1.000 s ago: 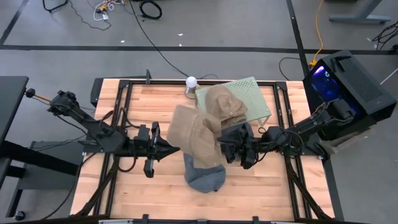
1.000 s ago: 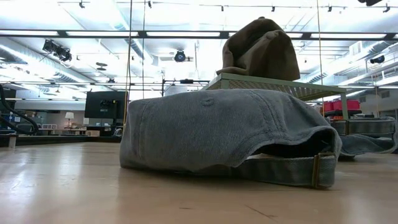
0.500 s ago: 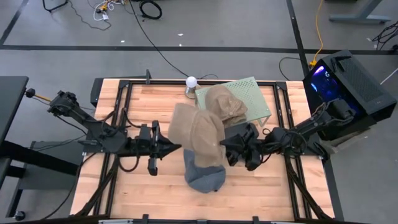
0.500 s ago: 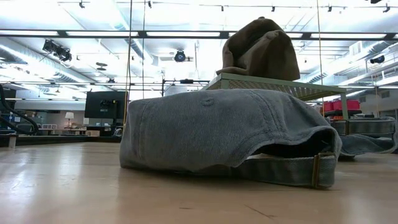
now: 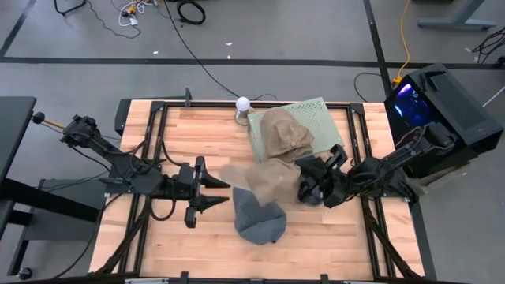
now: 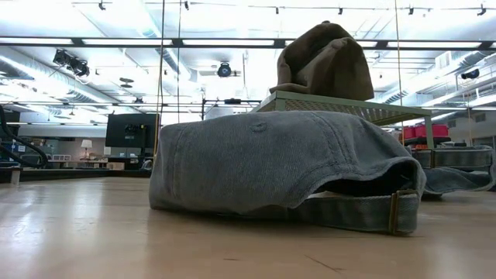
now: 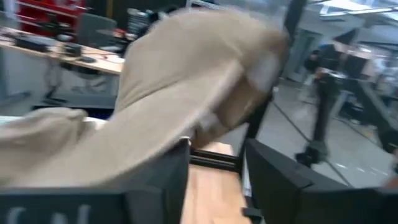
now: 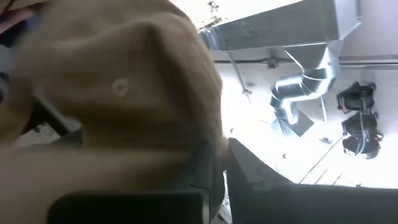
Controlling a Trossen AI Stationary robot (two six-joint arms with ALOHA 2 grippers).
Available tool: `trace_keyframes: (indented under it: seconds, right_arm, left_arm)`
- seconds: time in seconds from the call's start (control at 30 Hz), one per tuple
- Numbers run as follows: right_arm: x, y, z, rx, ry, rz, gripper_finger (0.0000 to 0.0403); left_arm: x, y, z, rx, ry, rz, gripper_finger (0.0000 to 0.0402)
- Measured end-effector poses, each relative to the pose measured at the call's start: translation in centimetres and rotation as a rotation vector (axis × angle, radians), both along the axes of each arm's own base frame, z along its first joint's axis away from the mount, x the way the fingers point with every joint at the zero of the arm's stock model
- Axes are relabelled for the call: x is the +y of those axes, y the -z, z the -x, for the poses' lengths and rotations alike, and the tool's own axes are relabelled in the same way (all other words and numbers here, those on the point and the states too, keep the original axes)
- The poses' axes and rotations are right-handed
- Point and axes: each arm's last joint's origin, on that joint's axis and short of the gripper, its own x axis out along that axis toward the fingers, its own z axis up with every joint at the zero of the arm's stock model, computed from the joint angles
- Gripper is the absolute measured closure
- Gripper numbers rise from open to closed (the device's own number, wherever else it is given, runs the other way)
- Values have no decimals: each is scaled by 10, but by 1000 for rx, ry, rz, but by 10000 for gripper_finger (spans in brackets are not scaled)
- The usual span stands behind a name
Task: Stack caps on shelf
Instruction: Stack the brown cap on the brown cap on the shelf
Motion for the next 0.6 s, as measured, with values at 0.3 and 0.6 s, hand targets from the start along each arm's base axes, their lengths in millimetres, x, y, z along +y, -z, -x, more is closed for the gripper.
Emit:
trace_keyframes:
  seconds: [0.3, 0.6]
  right_arm:
    - [-12, -19, 18, -69, 41, 13, 388]
    - [-42, -51, 21, -133, 255, 78, 387]
  left_arm:
    - [-5, 0, 1, -3, 172, -10, 146]
    - [-2, 0, 0, -2, 71, -42, 149]
